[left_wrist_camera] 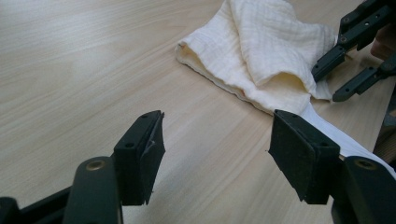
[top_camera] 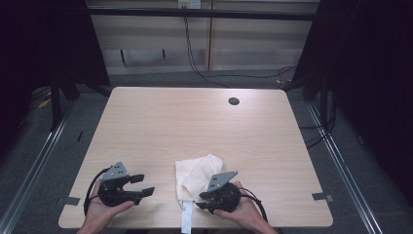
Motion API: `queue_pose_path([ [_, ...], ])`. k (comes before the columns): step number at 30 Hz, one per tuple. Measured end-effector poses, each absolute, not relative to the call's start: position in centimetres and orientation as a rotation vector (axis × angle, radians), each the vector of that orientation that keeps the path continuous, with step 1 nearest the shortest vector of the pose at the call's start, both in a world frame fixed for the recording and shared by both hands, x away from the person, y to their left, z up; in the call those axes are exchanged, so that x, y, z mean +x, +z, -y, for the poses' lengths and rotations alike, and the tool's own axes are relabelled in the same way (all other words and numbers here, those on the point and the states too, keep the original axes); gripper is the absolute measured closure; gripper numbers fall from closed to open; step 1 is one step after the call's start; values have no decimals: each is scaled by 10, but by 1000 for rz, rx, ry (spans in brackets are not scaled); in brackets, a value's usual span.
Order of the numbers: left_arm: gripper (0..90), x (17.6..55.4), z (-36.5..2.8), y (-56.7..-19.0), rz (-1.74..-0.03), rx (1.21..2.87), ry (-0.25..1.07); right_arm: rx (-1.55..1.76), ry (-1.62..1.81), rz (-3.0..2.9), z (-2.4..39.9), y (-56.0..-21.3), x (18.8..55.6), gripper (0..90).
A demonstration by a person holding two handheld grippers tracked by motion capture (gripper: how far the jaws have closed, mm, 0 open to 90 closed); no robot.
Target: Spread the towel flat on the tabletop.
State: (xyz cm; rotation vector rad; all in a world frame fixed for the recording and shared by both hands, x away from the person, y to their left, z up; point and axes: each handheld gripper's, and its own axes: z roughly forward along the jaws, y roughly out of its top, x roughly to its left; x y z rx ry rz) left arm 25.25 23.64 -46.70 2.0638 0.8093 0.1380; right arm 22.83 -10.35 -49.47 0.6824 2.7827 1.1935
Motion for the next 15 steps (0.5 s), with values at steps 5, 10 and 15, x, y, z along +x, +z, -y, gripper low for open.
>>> queue_pose_path([
  [5, 348, 253, -236, -467, -812, 2065, 133, 632, 1179, -2769, 103, -498, 222, 660],
  [10, 346, 253, -235, -468, -804, 2065, 129, 619, 1165, -2753, 104, -498, 224, 756],
  [15, 346, 253, -234, -468, -804, 2067, 126, 638, 1103, -2729, 102, -496, 223, 859],
])
